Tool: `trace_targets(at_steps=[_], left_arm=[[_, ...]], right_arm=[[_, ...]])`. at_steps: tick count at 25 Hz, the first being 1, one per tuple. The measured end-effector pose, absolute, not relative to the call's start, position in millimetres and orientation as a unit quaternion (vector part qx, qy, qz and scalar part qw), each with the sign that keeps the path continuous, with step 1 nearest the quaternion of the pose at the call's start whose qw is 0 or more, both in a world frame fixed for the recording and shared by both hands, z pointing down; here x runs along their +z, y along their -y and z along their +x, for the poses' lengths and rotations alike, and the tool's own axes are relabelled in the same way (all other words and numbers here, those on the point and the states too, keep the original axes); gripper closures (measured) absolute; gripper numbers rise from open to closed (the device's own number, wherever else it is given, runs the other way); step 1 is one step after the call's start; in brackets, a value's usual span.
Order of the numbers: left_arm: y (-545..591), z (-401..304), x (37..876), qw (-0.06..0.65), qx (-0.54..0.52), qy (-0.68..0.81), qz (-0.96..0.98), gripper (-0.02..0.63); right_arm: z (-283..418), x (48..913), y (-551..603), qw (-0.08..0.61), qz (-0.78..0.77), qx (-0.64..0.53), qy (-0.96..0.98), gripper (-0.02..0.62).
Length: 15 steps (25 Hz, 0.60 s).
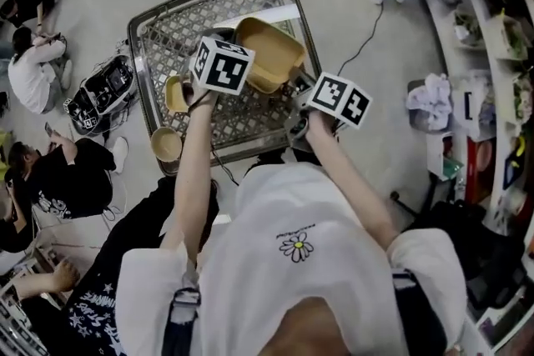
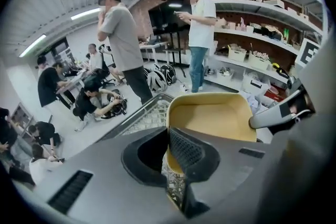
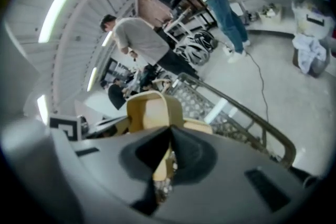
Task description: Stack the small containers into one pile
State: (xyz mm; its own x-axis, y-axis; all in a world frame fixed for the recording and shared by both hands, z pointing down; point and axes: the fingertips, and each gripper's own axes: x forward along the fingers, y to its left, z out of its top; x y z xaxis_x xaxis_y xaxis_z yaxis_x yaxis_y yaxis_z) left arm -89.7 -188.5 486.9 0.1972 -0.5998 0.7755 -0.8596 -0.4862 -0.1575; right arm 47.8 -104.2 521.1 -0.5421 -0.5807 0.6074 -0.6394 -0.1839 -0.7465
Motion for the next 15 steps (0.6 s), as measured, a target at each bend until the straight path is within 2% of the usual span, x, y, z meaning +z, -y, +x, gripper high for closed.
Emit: trace_targets(at_steps=[7,15], left_arm=[[185.4,-82.2,568.1,0.218,0.484,0.413,0.740,0.571],[191.4,-91.0,620.0,0.240,0.542,0.369,0.716,0.571]], right_arm=[[44.6,576.8,86.5,0.042,0.469,0.685,0.556,0.557],[27.1,622.6,81.2,0.047,0.457,0.746,0.482,0.557]])
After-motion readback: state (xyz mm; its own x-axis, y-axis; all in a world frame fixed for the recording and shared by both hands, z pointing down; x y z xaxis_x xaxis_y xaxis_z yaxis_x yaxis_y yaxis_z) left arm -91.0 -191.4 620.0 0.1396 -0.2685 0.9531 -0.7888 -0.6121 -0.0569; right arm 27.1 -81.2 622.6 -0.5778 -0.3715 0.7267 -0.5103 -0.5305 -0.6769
